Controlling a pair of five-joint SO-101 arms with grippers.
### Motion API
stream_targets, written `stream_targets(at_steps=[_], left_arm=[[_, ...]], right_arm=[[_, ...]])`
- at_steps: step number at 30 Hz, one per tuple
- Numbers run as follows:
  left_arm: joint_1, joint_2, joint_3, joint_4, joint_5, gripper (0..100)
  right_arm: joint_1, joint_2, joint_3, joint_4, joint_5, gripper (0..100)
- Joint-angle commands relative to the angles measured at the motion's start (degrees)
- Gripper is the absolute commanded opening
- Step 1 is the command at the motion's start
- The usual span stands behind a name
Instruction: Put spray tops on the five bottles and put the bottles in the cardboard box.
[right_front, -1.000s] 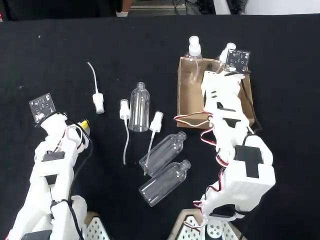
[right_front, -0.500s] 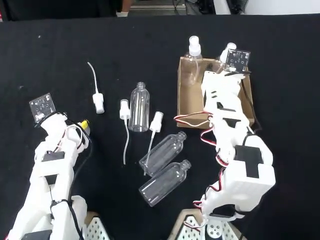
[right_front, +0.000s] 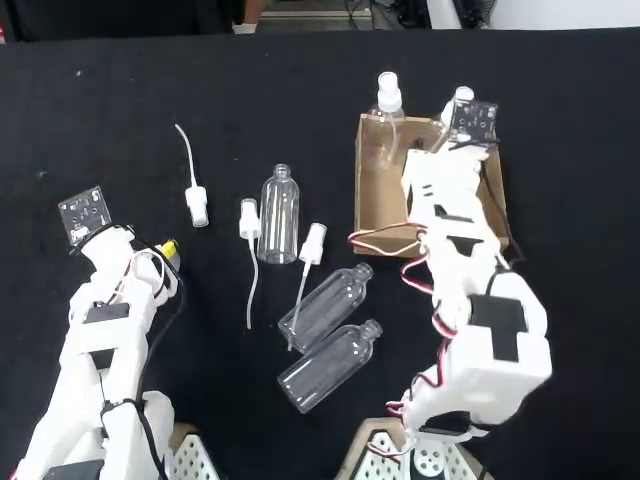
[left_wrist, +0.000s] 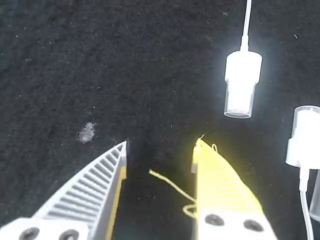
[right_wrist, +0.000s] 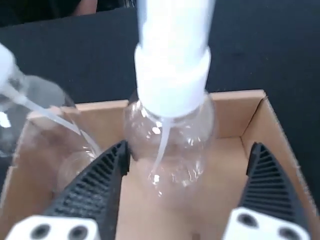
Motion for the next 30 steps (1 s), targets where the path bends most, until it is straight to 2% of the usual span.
stream_targets(at_steps=[1,13,16,19,23,30], left_arm=[[0.9,-0.2,-0.8,-1.1,-0.6,21],[0.9,-0.4,-0.7,-1.1,-0.6,21],[0.9,-0.4,-0.7,-1.1,-0.6,21],[0.9,-0.4,-0.7,-1.1,-0.6,21],[0.9,-0.4,-0.7,-1.1,-0.6,21],[0.9,-0.4,-0.7,-1.1,-0.6,21]], right_arm=[[1.1,-9.5,-0.9,9.1,0.0,32.2],[3.5,-23.4,-1.1,35.8,-0.1,31.4],[5.5,-26.0,-2.6,43.0,0.0,19.1],[8.3,-26.1,-4.8,44.4,0.2,1.5],[11.3,-22.4,-9.5,44.4,5.4,2.2],[13.4,-8.7,-21.1,44.3,5.2,1.1]])
